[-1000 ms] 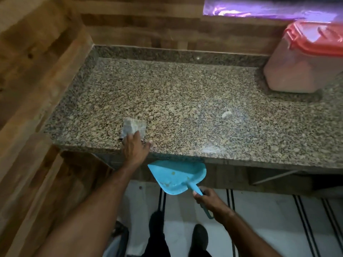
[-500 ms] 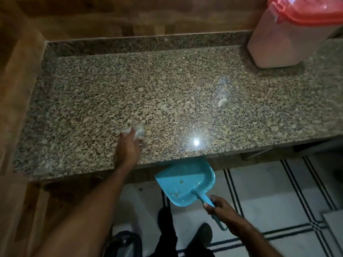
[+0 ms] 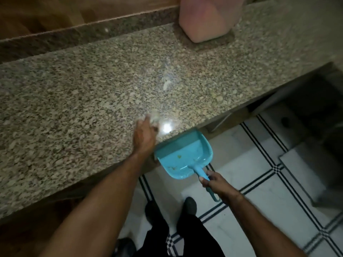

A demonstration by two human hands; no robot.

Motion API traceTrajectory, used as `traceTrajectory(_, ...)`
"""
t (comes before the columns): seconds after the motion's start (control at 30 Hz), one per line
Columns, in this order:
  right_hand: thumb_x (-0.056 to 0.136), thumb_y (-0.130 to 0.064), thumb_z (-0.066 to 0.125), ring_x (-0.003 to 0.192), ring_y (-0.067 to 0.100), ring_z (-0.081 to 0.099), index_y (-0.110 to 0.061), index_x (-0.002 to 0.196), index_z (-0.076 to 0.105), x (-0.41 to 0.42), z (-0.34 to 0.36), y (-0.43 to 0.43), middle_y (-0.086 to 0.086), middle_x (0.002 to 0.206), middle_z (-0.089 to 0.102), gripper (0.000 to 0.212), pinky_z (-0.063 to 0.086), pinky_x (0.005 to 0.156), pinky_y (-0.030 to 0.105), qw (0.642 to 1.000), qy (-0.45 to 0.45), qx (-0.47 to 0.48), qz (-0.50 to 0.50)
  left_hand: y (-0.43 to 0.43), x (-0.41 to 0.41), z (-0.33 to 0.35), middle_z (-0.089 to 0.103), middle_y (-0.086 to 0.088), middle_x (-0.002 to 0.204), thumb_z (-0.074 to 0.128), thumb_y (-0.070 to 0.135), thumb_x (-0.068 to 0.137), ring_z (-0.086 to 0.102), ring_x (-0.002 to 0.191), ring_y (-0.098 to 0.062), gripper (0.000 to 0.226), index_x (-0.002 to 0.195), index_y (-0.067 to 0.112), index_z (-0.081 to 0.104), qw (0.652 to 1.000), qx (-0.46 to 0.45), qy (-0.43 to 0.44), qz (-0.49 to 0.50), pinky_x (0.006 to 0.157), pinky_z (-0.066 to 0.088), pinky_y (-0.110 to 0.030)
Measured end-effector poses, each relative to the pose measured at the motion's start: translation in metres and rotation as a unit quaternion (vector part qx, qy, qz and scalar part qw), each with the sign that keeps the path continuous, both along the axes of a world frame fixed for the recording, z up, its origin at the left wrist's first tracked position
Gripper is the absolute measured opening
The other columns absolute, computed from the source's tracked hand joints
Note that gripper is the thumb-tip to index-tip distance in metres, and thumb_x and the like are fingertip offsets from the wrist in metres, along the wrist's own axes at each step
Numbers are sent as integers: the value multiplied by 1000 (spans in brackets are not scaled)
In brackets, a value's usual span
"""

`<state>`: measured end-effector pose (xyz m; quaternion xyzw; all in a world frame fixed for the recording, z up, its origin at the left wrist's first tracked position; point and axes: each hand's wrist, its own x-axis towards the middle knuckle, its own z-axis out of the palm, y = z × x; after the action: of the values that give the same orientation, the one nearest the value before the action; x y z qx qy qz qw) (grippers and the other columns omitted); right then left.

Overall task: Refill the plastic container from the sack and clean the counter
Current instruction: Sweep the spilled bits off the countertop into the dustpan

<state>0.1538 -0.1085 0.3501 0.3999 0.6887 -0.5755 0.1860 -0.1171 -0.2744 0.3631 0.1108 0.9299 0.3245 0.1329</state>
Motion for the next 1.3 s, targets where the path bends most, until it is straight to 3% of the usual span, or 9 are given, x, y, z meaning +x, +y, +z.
traceTrajectory(0.1,98,-22,66,74,13,55,-8,93,62,5,0,26,2,78,59,15,45,74,29,1000,11,1,-21,-22,-23,-3,60,-12,119,45,48,96,65,98,-33,40,129,30,57,988,7,38,147,77,59,-48)
traceTrajectory(0.23,99,-21,65,73,12,57,-10,97,65,0,-8,54,2,80,61,11,48,72,28,999,12,-1,-48,-24,-39,-9,51,-29,136,53,20,101,52,122,-46,45,145,14,48,962,-70,7,264,100,46,-52)
traceTrajectory(0.43,100,-21,64,74,12,56,-13,98,64,-25,-10,97,2,83,60,9,48,69,23,998,26,-22,-44,96,8,3,72,-10,105,32,71,95,68,89,-31,60,113,25,66,994,-16,-2,105,78,57,-45)
traceTrajectory(0.53,100,-25,63,75,12,56,-21,96,62,-32,-10,121,2,85,61,6,48,69,24,998,20,-42,-32,135,22,10,67,-6,126,39,43,107,65,101,-18,39,135,30,63,1000,14,10,-25,85,55,-37)
traceTrajectory(0.67,101,-23,63,79,14,55,-18,100,63,-43,-8,152,3,85,61,5,48,72,26,998,16,-53,-18,123,-16,23,56,5,111,46,25,109,59,85,-9,35,143,21,54,981,79,8,175,54,47,-19)
traceTrajectory(0.83,100,-15,63,81,11,55,-20,96,61,-55,-6,172,-2,86,59,6,46,69,20,998,19,-53,-7,93,-69,6,48,-27,146,50,24,107,57,124,-39,47,152,13,43,951,-28,-31,307,95,52,-43)
traceTrajectory(0.93,100,-12,62,77,12,51,-19,89,60,-55,-10,180,-2,81,55,13,43,66,22,999,-2,-40,15,129,-55,2,51,-18,137,52,23,105,59,103,-26,43,147,27,44,976,-54,27,208,71,51,-34)
traceTrajectory(1.07,99,-7,62,67,9,47,-18,82,58,-48,-17,185,-3,73,52,21,40,56,13,1000,-14,-16,17,175,-47,13,48,0,128,45,23,109,50,97,-10,44,153,20,45,996,35,14,82,80,39,-17)
traceTrajectory(1.3,98,-3,63,68,8,49,-13,83,60,-55,-20,177,-5,71,53,19,44,61,15,998,-7,-24,-58,147,-153,20,48,-19,146,50,24,106,58,122,-35,47,153,21,44,956,7,-12,292,93,49,-41)
